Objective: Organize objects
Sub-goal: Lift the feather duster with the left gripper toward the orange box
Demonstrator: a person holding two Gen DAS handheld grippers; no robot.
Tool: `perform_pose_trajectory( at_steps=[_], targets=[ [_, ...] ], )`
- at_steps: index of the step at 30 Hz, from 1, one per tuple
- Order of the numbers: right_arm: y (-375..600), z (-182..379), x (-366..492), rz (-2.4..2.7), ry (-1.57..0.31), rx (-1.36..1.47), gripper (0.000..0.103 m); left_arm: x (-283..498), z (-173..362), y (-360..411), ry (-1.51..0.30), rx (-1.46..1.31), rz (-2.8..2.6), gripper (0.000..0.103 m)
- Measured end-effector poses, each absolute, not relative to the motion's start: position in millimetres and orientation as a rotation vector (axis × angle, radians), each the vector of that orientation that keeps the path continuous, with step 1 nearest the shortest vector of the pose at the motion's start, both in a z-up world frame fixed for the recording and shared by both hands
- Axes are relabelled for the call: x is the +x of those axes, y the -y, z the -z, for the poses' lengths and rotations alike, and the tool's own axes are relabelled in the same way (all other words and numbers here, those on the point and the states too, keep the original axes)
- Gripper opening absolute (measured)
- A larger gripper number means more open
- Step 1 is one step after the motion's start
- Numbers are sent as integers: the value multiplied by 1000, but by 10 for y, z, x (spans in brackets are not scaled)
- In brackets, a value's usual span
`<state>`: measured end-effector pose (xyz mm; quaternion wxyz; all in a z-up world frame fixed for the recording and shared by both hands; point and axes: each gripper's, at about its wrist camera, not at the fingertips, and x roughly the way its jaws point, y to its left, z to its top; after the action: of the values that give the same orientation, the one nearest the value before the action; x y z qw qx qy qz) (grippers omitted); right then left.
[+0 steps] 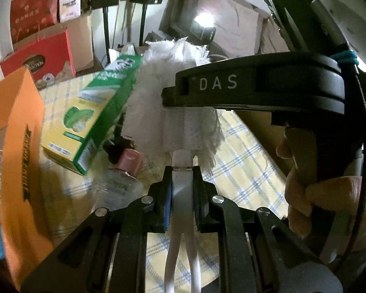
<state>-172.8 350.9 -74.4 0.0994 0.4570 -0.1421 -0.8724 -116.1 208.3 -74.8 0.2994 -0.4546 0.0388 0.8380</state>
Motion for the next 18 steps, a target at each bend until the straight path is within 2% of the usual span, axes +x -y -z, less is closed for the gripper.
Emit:
perform_pose_trajectory(
  at_steps=[18],
  targets=[
    [-2699,69,-1641,2563,319,1206,34,-1062,126,-1263,-98,-1135,-2305,14]
  ],
)
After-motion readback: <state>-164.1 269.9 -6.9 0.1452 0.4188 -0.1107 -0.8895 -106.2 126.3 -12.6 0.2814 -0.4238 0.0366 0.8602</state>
